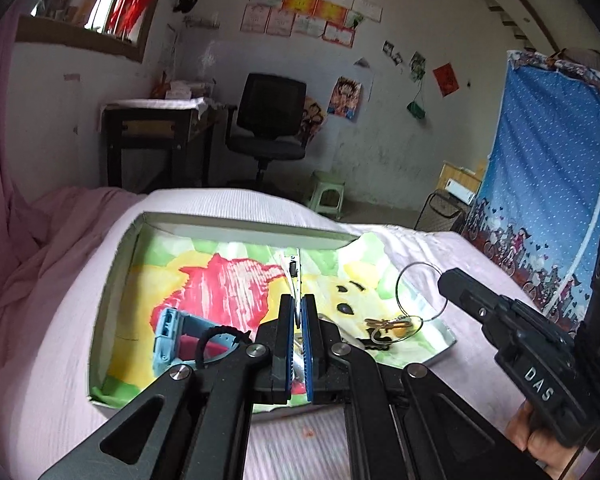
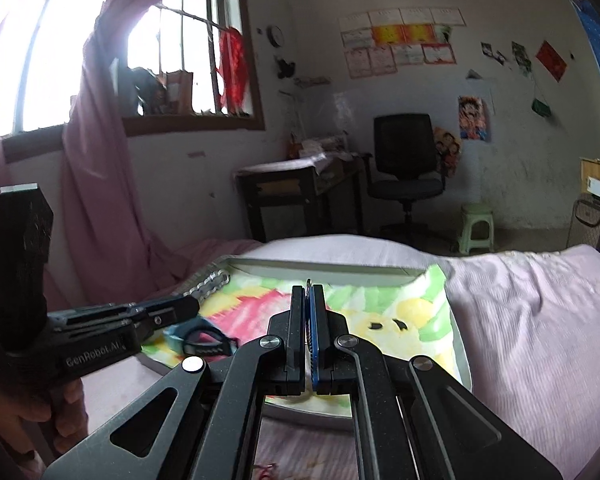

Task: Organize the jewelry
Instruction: 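Carry the clip chain and silver ring into the box and open both tools, then withdraw both tools from the box toward the red beaded key ring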

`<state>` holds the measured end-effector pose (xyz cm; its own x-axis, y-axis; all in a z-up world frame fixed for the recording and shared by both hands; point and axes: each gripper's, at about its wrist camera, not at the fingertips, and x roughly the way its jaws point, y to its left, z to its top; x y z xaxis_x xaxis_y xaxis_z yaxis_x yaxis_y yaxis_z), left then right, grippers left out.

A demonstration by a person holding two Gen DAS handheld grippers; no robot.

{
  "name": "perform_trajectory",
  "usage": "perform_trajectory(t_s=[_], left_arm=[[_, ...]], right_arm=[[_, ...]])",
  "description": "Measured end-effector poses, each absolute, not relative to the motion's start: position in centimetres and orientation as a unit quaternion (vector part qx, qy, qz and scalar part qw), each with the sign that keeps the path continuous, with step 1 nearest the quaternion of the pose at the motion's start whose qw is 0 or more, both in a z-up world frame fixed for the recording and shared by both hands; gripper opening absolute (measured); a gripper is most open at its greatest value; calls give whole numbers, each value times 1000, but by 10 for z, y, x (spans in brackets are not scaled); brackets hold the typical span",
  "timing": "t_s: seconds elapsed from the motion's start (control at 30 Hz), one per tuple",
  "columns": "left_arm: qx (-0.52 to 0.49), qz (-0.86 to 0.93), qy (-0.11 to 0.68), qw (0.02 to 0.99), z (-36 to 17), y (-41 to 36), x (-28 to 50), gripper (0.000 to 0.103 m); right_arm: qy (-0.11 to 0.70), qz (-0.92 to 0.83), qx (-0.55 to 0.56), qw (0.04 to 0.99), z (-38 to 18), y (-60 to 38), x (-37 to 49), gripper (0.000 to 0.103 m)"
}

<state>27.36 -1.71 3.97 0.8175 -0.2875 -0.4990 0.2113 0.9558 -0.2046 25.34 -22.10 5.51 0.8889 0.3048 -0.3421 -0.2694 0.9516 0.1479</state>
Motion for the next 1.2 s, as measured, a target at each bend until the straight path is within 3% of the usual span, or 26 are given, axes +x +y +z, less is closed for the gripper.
perform_trajectory(t_s=[0.43, 0.87, 0.93, 1.0, 1.1, 1.13, 1.2], left_arm=[[-59, -108, 353, 927, 6, -21, 296, 4], [-48, -112, 338, 933, 9, -24, 281, 7], [-51, -110, 332, 936, 11, -22, 274, 11], [-56, -110, 325, 938, 13, -19, 269, 27], [-66, -103, 302, 945, 19, -15, 255, 45], [-67, -101, 296, 947, 21, -15, 251, 46], [-68, -99, 287, 950, 24, -14, 244, 49]], right_arm=[[271, 132, 40, 953, 17, -219, 275, 2], [304, 126, 80, 941, 0, -244, 281, 3], [300, 123, 76, 943, 3, -245, 277, 4], [292, 120, 70, 946, 8, -246, 271, 7], [281, 116, 65, 950, 16, -248, 262, 23], [276, 115, 65, 952, 18, -249, 258, 30], [265, 113, 63, 956, 24, -250, 249, 31]])
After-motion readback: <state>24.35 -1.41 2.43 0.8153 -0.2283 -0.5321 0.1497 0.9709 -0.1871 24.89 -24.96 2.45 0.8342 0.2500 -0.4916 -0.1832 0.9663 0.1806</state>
